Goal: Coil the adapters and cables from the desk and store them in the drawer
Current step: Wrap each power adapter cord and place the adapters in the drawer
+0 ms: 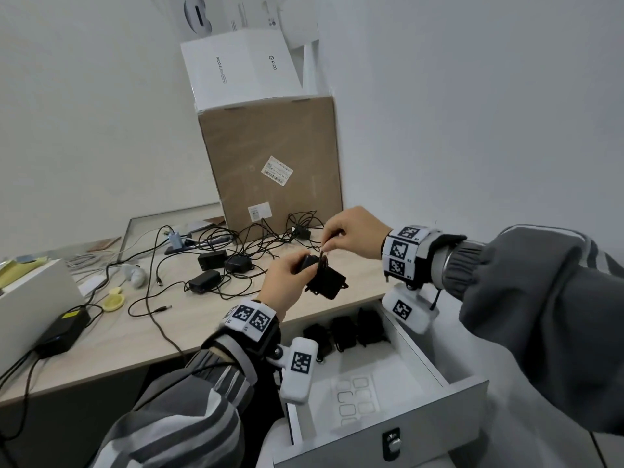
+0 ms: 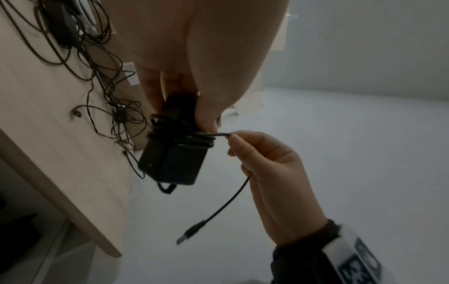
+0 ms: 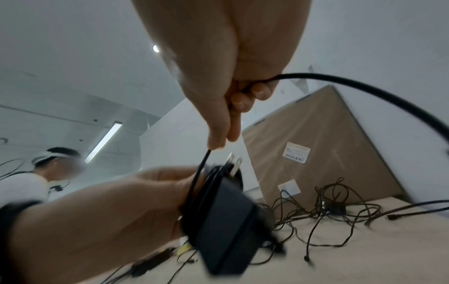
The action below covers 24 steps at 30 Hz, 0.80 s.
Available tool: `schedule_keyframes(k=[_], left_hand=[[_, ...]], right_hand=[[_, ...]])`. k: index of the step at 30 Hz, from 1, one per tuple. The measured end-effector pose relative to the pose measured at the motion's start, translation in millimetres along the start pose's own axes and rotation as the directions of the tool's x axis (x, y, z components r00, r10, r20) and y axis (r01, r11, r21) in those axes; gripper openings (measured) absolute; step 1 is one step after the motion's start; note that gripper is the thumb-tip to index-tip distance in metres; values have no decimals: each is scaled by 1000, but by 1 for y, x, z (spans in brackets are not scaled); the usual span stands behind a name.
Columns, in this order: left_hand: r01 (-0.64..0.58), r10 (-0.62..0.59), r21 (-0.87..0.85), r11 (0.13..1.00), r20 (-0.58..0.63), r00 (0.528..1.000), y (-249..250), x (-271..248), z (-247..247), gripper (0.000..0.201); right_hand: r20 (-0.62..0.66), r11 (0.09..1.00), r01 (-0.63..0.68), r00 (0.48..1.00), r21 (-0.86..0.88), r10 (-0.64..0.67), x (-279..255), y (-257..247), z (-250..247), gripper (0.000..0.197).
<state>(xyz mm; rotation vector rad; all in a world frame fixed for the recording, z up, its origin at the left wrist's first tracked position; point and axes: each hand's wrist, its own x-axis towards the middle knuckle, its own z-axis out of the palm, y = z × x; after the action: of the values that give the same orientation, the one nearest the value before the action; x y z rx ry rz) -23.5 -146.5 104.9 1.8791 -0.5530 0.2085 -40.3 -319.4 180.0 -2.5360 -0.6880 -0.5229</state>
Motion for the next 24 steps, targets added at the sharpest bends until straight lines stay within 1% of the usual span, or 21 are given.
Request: schedule_keyframes(k=[1, 3, 6, 9, 13, 15, 17, 20, 24], left_hand=[[26, -26, -9, 1000, 21, 999, -1, -1, 1, 15], [76, -71, -70, 995, 69, 995, -4, -3, 1, 17], [143, -113, -264, 954, 129, 985, -1, -7, 4, 20], [167, -106, -365, 916, 181, 978, 4, -11, 6, 22], [181, -84, -484, 856, 215, 973, 3, -13, 6, 27], [178, -67, -555, 813, 214, 975, 3, -12, 5, 30], [162, -52, -609, 776, 194, 980, 6, -12, 6, 27], [132, -41, -676, 725, 149, 988, 13, -10, 9, 22], [89, -49, -714, 695, 76, 996, 20, -9, 14, 24]], right_hand=[[-19, 1000, -18, 1000, 24, 18, 2, 4, -4, 10], [-18, 998, -47, 999, 51, 48, 4, 11, -9, 9], [-12, 993, -81, 997, 82, 82, 1, 21, -7, 9], [-24, 983, -114, 993, 142, 119, -3, 31, -2, 9], [8, 966, -124, 992, 227, 126, -5, 38, 1, 11], [20, 959, -122, 992, 256, 121, -6, 41, 3, 13], [28, 944, -124, 992, 304, 121, -8, 44, 6, 13], [47, 876, -124, 992, 466, 115, -11, 42, 15, 20], [-12, 826, -148, 983, 543, 184, -14, 42, 26, 25]])
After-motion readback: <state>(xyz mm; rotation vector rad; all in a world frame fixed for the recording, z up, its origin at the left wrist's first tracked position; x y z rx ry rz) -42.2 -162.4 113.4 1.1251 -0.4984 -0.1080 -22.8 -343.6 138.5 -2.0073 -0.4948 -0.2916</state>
